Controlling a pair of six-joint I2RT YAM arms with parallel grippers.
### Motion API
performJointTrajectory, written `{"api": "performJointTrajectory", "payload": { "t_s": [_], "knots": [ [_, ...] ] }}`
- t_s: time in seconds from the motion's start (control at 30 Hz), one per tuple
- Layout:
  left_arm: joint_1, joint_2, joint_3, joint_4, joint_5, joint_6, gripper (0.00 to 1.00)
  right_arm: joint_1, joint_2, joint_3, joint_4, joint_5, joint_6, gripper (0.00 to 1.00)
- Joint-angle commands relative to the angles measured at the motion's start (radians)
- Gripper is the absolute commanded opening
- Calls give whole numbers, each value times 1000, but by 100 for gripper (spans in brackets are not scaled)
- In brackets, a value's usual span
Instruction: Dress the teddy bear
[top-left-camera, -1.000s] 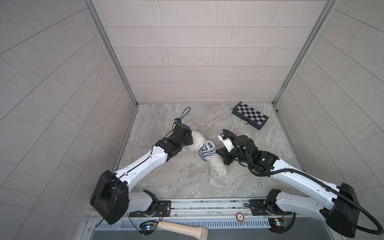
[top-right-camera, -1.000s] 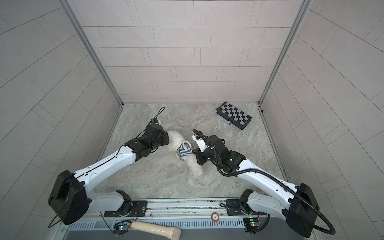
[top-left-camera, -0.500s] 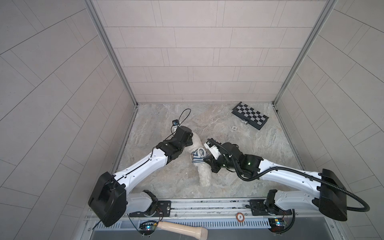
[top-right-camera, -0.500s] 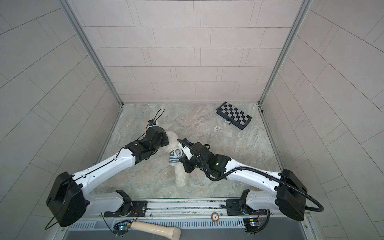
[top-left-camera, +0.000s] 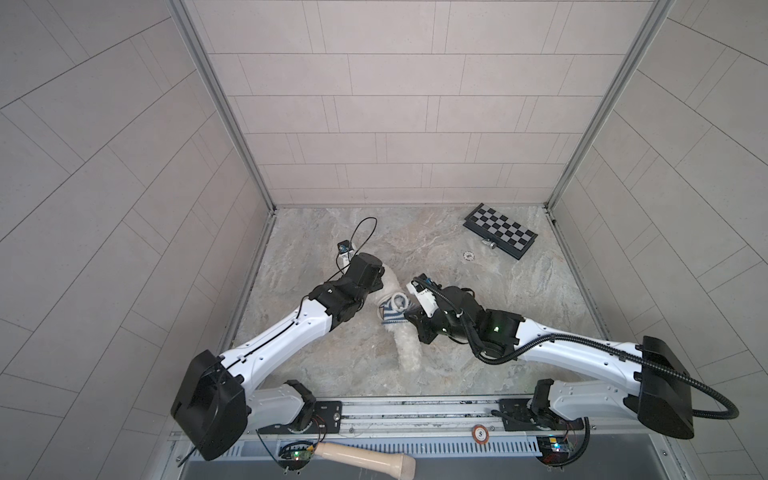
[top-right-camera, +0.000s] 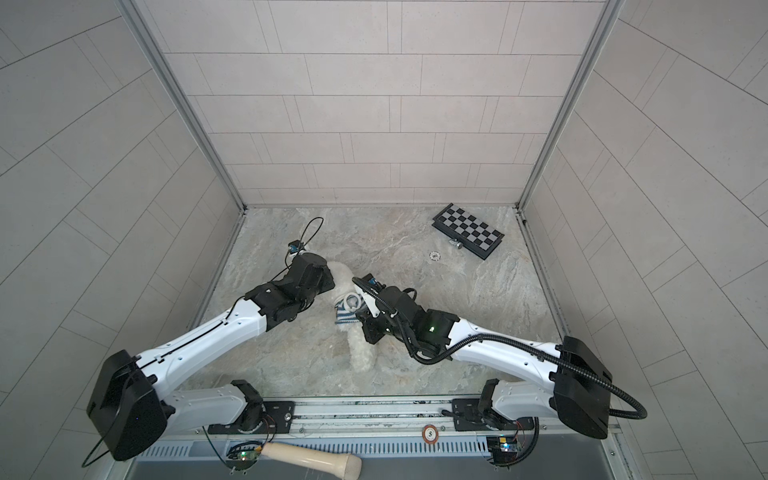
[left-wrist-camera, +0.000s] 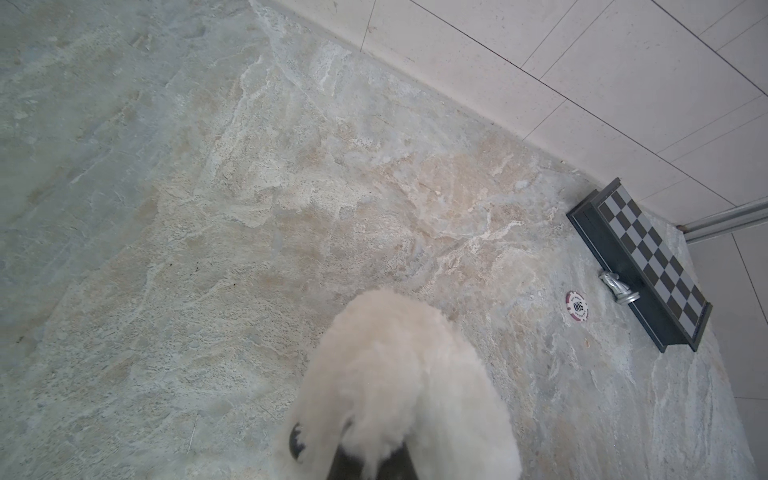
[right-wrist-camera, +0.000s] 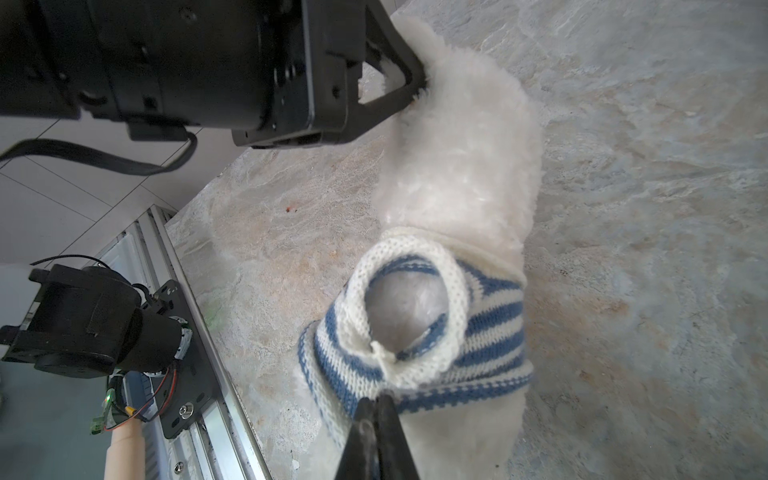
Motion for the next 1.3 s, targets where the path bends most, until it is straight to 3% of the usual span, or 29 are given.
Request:
{"api": "performJointTrajectory", "payload": {
  "t_s": [0.0,0.8,1.03,1.27],
  "knots": [
    [32,-24,51,3,-20,-21,0,14,-31,-63,38,-1,41,0],
    [58,-90,7,4,-74,-51,0,-31,-231,-258,10,169,165,0],
    [58,-106,-43,38,-59,-67,0,-35,-192,-231,-3,154,137,0],
    [58,-68,-35,17,-50,2,0,-34,-160,-197,-21,174,81,0]
  ]
}}
